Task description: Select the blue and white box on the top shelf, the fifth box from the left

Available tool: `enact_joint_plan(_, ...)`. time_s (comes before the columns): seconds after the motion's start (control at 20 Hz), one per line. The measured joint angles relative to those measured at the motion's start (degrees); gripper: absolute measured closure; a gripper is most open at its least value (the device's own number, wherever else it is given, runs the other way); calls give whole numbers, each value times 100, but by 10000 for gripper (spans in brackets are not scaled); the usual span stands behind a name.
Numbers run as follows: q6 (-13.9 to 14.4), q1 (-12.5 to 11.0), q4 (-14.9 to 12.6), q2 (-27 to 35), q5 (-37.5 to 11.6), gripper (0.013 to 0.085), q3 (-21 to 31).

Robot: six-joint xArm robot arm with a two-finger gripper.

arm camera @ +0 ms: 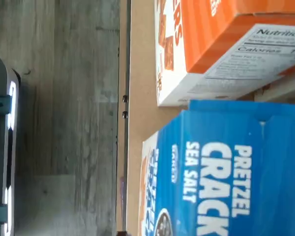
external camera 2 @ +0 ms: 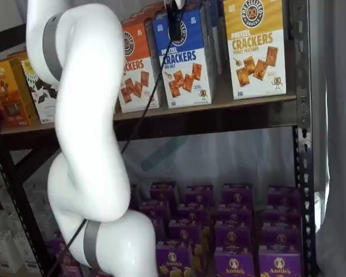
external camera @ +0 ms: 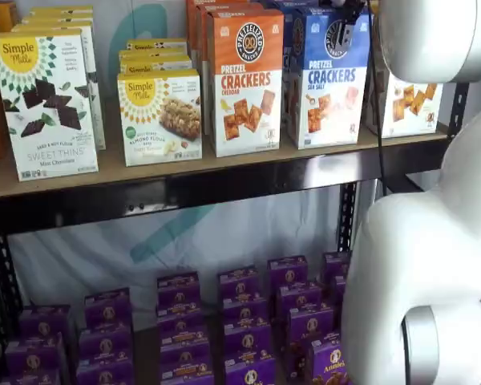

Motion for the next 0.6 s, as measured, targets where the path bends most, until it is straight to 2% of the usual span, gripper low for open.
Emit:
enact_joint_plan(0.1,-4,-15,36,-8,-9,210,18)
enact_joint_plan(0.15,-6,-18,43,-15,-22,210,29)
enact_joint_plan(0.25,-11,-24,48,-23,-37,290,41)
enact_joint_plan(0.3,-12,-25,48,-25,-39,290,42)
enact_joint_plan(0.35,-13,-26,48,-30,-43,330,46)
enact_joint_plan(0.6,-17,-29,46,-37,-54,330,52)
